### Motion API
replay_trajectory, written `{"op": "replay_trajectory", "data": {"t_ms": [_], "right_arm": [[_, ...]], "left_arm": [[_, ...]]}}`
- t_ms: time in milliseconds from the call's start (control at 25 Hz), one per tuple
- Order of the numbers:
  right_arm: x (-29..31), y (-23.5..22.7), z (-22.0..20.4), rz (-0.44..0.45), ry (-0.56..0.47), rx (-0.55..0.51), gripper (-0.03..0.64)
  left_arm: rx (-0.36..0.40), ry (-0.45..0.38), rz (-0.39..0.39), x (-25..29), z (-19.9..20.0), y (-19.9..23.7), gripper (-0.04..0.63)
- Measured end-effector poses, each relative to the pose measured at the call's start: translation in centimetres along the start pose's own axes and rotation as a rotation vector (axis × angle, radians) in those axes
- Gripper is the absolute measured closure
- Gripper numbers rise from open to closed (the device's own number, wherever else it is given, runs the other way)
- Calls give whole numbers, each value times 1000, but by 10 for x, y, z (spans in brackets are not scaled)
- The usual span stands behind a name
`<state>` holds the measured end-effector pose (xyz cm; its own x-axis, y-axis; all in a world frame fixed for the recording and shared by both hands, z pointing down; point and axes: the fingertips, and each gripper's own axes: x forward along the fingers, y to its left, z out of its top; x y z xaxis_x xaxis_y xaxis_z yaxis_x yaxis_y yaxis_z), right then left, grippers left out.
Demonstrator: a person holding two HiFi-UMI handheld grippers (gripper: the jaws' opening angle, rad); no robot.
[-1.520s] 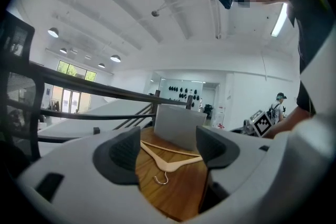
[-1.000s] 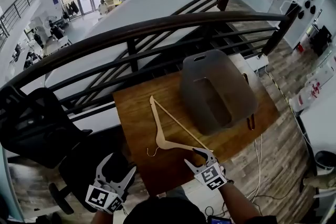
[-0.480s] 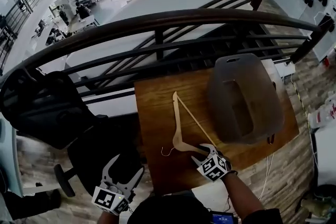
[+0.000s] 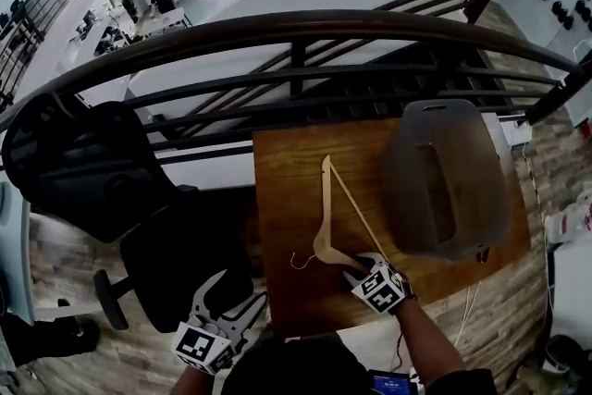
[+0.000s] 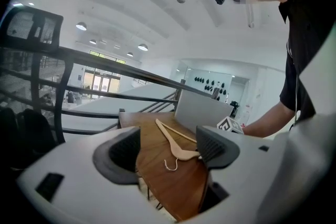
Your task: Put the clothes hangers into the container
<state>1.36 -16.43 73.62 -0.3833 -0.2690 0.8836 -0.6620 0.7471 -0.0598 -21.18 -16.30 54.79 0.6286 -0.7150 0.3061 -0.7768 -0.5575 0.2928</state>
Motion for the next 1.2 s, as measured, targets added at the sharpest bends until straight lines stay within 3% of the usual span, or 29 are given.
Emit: {"op": "replay_trajectory", "data": {"t_ms": [120,280,480,840,1040,1200], "right_arm": [[4,14,0,1,2,-25,532],[1,18,2,-18,-8,-14,537],[-4,38,13,41,-63,60,538],[-22,87,44,123,-161,132,538],[-25,102,49,124,-183,154,538],[-26,112,53,116,-192,163,538]], "left_arm": [[-8,22,-7,1,-11,3,258],[-18,46,-28,3,-17,1,258],[-47,90,-63,8,-38,1,258],[-248,165,-100,30,-75,13,258],[-305,197,-120,41,-90,14,256],[-476,200,-138,46,-102,8,256]]}}
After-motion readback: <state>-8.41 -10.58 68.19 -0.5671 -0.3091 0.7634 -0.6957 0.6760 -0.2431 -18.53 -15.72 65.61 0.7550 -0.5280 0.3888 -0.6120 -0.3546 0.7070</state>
